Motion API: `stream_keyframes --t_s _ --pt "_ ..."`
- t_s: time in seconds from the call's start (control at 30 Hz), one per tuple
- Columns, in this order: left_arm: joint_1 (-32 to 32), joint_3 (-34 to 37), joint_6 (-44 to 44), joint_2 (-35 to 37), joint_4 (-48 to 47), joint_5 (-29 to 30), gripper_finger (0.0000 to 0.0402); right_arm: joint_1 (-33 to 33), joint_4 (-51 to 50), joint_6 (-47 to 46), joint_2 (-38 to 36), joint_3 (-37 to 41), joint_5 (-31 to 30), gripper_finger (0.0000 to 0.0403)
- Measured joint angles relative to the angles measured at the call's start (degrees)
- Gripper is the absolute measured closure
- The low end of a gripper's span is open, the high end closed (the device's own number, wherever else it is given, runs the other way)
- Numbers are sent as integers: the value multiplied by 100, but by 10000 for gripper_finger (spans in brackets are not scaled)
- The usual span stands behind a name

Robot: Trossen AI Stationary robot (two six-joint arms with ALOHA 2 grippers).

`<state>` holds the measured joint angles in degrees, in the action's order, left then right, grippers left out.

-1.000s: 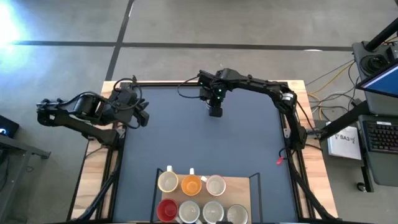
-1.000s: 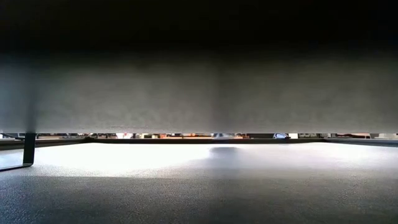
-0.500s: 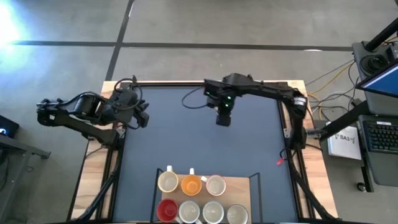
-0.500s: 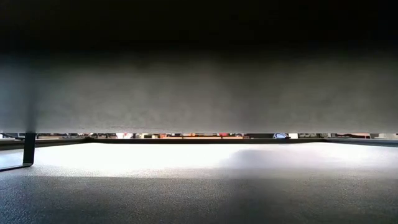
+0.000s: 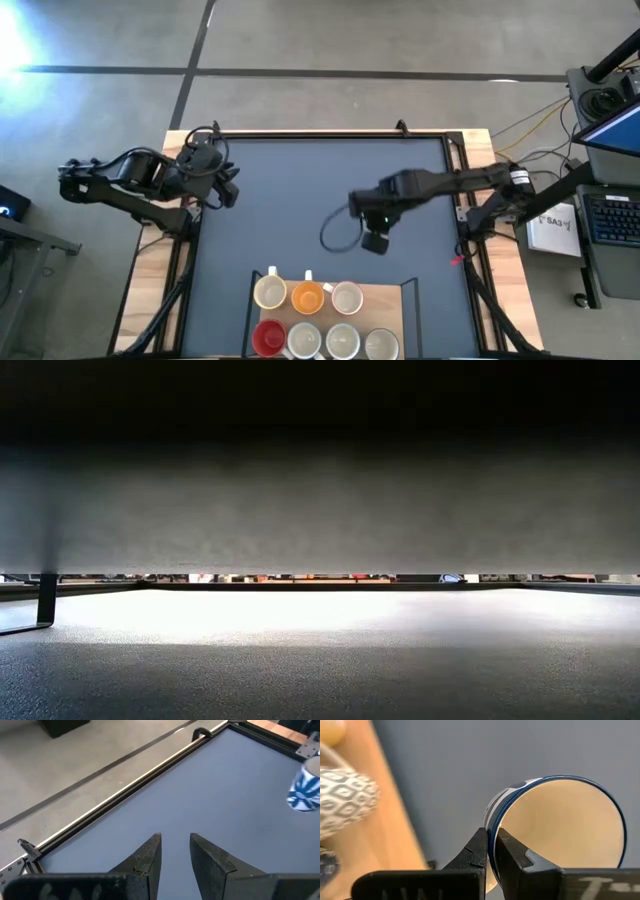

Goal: Place coffee mugs
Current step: Put the blue mug on the shelf

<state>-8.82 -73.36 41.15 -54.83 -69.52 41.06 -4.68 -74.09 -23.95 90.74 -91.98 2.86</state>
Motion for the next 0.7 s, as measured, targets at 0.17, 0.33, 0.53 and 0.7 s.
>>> stream_keyframes --t_s 0.17,0.33,0.53,0.7 --pt "0 0 -242 37 2 -153 318 -748 -17 -701 13 -20 -125 390" --pt "0 0 -337 64 4 -327 318 -1338 -21 -1479 13 -20 -257 390" --pt "0 0 -281 70 7 -336 318 -1934 19 -1929 24 -20 -412 390" --pt "0 0 -155 72 54 -324 318 -2333 158 -2026 24 -20 -444 390"
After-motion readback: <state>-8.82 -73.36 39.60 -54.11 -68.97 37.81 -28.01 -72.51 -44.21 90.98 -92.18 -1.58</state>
